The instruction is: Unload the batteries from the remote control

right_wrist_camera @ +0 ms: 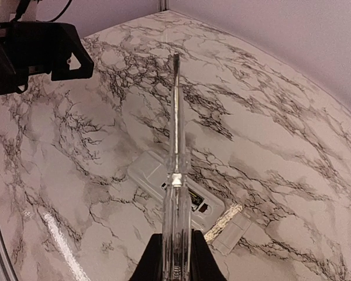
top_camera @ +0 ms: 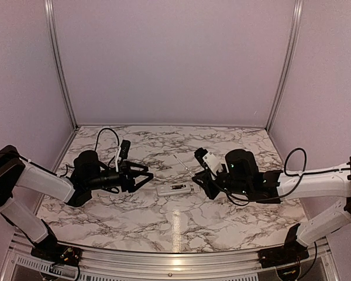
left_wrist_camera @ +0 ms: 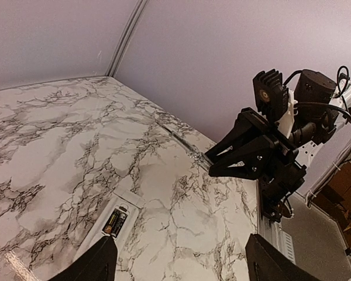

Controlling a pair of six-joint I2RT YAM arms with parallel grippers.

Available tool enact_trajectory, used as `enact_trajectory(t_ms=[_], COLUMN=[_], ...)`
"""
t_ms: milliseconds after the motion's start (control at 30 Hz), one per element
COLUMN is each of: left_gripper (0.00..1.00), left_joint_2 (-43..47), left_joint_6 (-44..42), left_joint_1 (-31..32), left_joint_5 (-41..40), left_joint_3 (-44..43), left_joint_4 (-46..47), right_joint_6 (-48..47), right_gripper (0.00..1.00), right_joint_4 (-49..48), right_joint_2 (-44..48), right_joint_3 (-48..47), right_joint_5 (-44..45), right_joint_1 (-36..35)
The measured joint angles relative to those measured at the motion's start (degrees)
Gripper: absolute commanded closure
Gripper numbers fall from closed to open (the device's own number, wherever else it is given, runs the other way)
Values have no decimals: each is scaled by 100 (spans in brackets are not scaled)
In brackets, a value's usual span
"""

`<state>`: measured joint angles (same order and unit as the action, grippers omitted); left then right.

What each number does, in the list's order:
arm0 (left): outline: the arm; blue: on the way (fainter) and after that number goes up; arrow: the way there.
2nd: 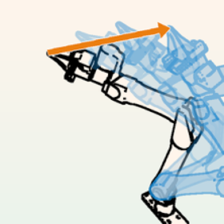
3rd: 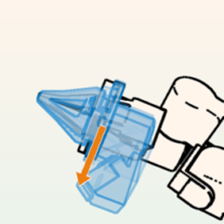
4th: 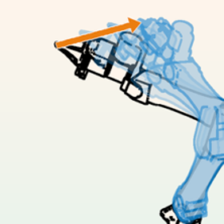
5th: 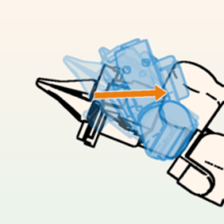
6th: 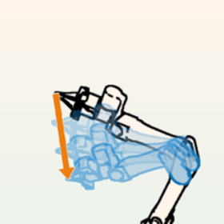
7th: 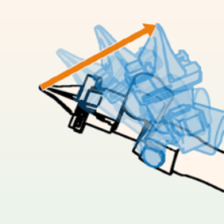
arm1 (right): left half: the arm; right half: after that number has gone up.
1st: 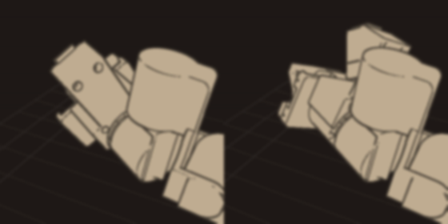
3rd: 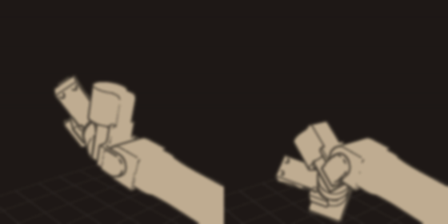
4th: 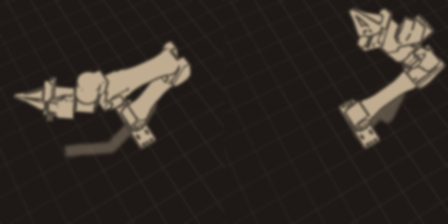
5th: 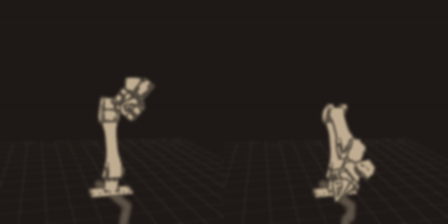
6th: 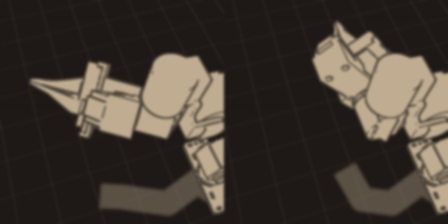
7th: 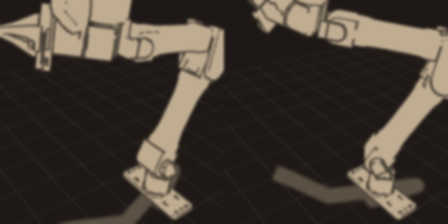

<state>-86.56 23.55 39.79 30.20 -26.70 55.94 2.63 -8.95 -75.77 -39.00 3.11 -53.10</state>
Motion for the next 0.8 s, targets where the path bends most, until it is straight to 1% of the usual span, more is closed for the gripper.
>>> enact_trajectory(t_ms=[133, 233, 567, 800], left_gripper=[27, 30, 42, 46], left_joint_2=[-282, -439, -769, -1176], left_joint_6=[341, 549, 879, 1244], left_joint_1=[-66, -122, -155, -160], left_joint_5=[562, 826, 1384, 1882], left_joint_3=[-125, -199, -378, -498], left_joint_4=[306, 514, 835, 1309], right_joint_6=[-186, -293, -452, -507], right_gripper=[100, 100, 100, 100], right_joint_4=[-164, -247, -396, -398], right_joint_2=[4, 4, 2, -164], right_joint_3=[28, 61, 70, 66], right_joint_5=[-295, -612, -1641, -1963], right_joint_1=[-81, -92, -164, -227])
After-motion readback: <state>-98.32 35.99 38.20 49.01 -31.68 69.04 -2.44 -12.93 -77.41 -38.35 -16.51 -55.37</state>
